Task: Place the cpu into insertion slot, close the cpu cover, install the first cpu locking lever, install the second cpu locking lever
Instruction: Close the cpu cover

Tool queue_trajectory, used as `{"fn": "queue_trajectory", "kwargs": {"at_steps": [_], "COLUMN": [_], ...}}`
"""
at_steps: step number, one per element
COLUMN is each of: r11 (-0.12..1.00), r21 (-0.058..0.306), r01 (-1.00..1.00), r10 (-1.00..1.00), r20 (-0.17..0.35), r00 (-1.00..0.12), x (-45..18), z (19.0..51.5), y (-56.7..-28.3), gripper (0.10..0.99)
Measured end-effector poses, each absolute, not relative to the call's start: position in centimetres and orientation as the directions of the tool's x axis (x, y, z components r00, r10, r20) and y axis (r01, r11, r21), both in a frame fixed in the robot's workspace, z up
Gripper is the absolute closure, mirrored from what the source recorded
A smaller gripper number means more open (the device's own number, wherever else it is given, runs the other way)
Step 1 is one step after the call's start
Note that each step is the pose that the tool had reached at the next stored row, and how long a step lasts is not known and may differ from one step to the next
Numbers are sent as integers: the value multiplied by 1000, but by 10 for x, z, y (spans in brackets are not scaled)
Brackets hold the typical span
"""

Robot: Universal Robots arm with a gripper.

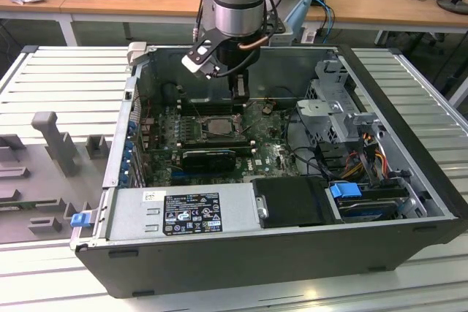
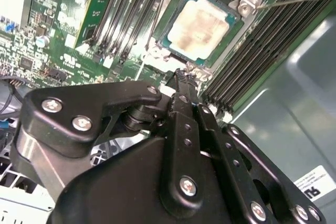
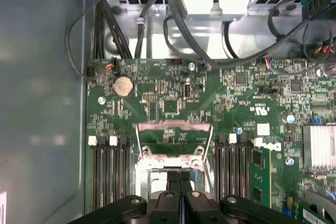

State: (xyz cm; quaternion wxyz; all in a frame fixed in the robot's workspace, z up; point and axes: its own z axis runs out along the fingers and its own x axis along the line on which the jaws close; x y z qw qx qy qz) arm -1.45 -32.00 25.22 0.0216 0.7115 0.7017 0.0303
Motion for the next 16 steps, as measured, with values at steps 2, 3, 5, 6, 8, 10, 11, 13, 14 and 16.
{"fn": "queue_trajectory", "kwargs": {"at_steps": [2, 3, 5, 6, 8, 10, 11, 13, 14, 16], "r11": [-14, -14, -14, -14, -14, -15, -15, -15, -15, -15], "r21": [73, 73, 73, 73, 73, 73, 73, 73, 73, 73], "r01": [997, 997, 997, 997, 997, 997, 997, 997, 997, 997], "r10": [1000, 1000, 1000, 1000, 1000, 1000, 1000, 1000, 1000, 1000], "r20": [14, 14, 14, 14, 14, 14, 14, 14, 14, 14], "r00": [13, 13, 13, 14, 13, 14, 14, 14, 14, 14], "x": [-15, -15, -15, -15, -14, -15, -15, -15, -14, -14], "z": [254, 255, 258, 260, 263, 265, 266, 267, 267, 267], "y": [-320, -320, -320, -320, -320, -320, -320, -320, -320, -320], "gripper": [980, 980, 980, 980, 980, 980, 980, 980, 980, 980]}}
